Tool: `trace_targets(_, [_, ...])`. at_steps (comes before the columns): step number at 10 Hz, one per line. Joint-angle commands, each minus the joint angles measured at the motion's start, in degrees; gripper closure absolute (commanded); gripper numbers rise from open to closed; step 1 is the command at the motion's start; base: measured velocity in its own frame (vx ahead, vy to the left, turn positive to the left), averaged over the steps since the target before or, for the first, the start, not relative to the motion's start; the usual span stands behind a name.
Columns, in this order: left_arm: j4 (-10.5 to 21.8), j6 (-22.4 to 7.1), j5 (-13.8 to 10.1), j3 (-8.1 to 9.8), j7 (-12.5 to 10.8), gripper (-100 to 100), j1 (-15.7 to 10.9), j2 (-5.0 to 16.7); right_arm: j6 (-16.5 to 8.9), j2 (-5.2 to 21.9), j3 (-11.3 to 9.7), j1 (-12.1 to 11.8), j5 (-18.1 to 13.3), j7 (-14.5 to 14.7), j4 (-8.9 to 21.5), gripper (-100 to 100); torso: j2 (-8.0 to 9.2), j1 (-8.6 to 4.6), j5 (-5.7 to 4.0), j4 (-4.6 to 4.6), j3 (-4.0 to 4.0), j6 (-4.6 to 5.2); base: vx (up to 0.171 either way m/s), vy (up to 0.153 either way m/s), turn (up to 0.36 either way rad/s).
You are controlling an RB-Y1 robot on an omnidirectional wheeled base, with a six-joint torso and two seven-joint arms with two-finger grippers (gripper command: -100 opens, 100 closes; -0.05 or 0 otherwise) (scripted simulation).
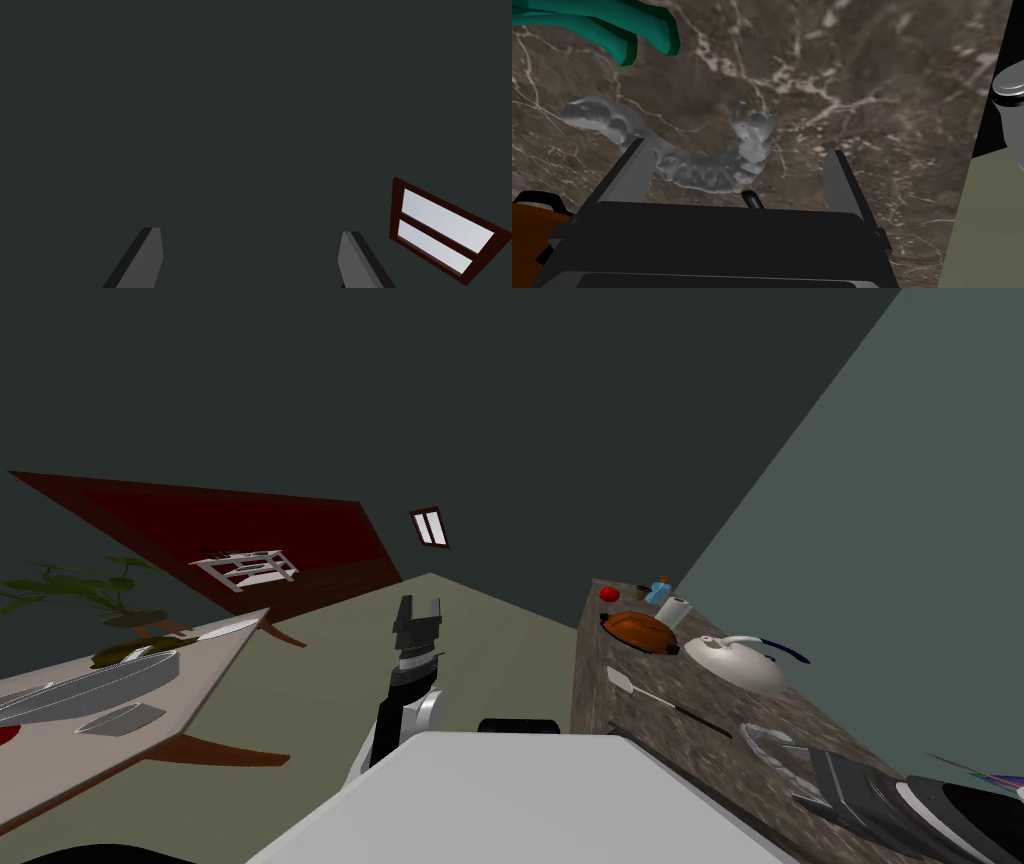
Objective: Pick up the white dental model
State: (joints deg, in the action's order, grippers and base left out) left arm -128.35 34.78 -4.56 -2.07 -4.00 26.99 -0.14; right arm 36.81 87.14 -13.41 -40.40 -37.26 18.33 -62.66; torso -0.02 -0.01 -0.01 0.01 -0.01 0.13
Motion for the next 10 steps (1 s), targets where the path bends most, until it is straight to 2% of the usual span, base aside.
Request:
trace_targets(1, [0.0,0.0,0.0,0.00,0.0,0,0.0,0.0,0.0,0.0,0.0,0.0,0.0,0.0,0.0,100,0.00,0.00,0.00,0.00,0.00,0.00,0.000,0.000,0.000])
trace_targets(5, [0.0,0.0,0.0,0.00,0.0,0,0.0,0.0,0.0,0.0,0.0,0.0,0.0,0.0,0.0,100,0.05,0.00,-0.02,0.00,0.03,0.00,0.000,0.000,0.000])
trace_targets(6, [0.0,0.0,0.0,0.00,0.0,0,0.0,0.0,0.0,0.0,0.0,0.0,0.0,0.0,0.0,0,0.05,0.01,-0.02,0.01,0.03,0.00,0.000,0.000,0.000])
trace_targets(7, [0.0,0.0,0.0,0.00,0.0,0,0.0,0.0,0.9,2.0,0.9,-0.7,0.6,-0.6,-0.6,100,0.05,0.01,-0.02,0.01,0.03,0.00,-0.023,0.014,-0.122])
trace_targets(8, [0.0,0.0,0.0,0.00,0.0,0,0.0,0.0,1.3,2.7,1.1,-0.9,0.8,-0.8,-0.7,100,0.14,0.07,0.03,0.02,0.08,0.08,-0.034,0.023,-0.122])
trace_targets(9, [0.0,0.0,0.0,0.00,0.0,0,0.0,0.0,0.9,2.1,1.2,-1.2,0.8,-0.3,-0.7,100,0.21,0.13,0.04,0.03,0.12,0.07,-0.015,0.010,-0.023])
trace_targets(10, [0.0,0.0,0.0,0.00,0.0,0,0.0,0.0,0.9,2.2,1.3,-1.3,0.9,-0.4,-0.8,0,0.16,0.09,0.00,0.03,0.10,0.03,0.000,0.000,0.000])
